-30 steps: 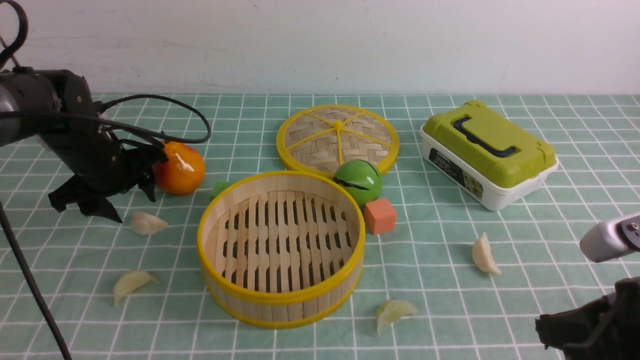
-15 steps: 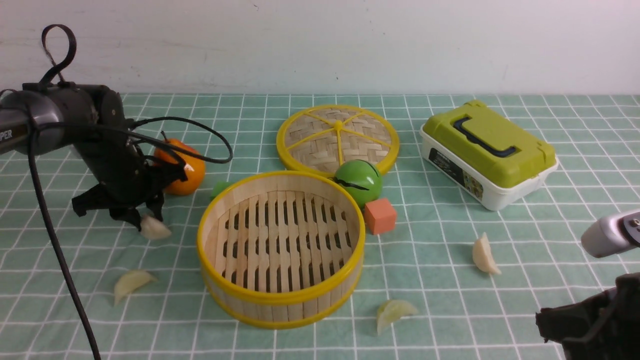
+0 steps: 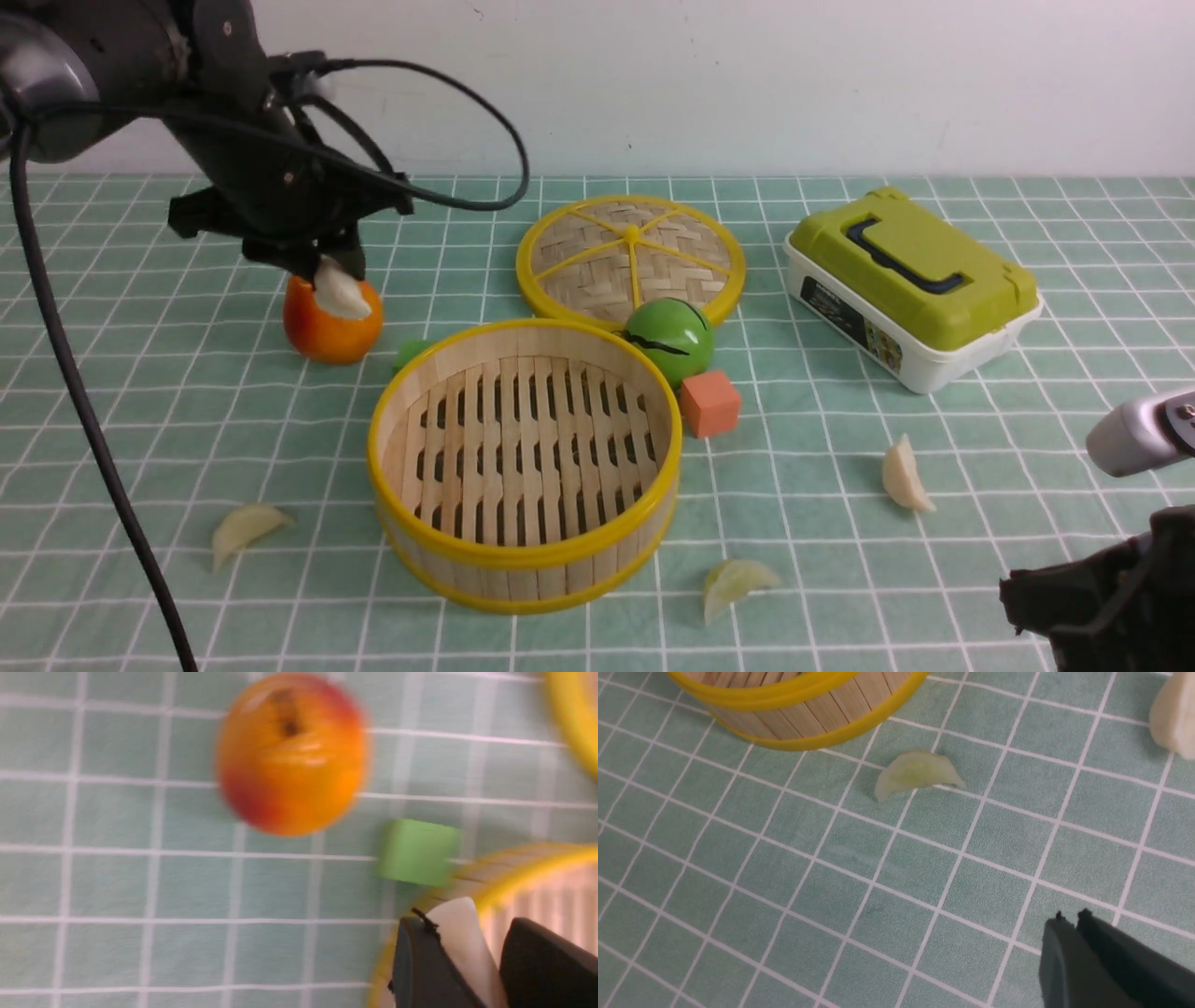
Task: Put the dumplings into the steamer on the table with the blue tablecloth.
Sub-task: 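Place the dumpling into the bamboo steamer basket with the left gripper, then reach for and grasp a dumpling on the table with the left gripper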
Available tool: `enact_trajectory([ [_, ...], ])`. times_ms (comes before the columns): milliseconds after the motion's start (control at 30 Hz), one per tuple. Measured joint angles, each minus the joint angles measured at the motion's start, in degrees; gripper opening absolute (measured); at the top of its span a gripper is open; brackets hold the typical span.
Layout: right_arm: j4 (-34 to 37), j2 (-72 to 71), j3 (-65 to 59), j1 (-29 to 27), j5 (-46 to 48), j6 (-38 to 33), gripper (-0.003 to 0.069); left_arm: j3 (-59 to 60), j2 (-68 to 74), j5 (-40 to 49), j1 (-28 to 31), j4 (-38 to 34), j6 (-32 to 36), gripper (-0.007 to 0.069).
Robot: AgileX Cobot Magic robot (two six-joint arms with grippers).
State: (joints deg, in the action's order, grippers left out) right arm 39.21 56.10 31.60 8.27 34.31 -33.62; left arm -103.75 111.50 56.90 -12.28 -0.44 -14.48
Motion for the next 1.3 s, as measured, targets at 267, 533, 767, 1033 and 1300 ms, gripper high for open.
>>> enact_trajectory([
  [267,0.45,0.0,0.0,0.0,-0.36,-0.02,0.0038,-0.13,6.7,0.48,-9.71,2.68,3.12,0.0213],
  [533,1.31,0.0,0.0,0.0,-0.3,-0.07,0.0041,0.01,12.76,-1.16,-12.76,5.93,11.0,0.0227],
  [767,1.75,0.0,0.0,0.0,-0.18,-0.12,0.0043,-2.84,10.94,3.01,-13.21,9.15,7.19,0.0369],
  [1033,2.12,0.0,0.0,0.0,0.36,-0.17,0.0052,-2.77,-3.19,12.56,-9.26,12.18,5.8,0.0388],
  [1300,3.7,0.0,0.0,0.0,1.47,-0.17,0.0062,16.3,-5.53,10.74,2.97,5.5,10.31,0.0388],
])
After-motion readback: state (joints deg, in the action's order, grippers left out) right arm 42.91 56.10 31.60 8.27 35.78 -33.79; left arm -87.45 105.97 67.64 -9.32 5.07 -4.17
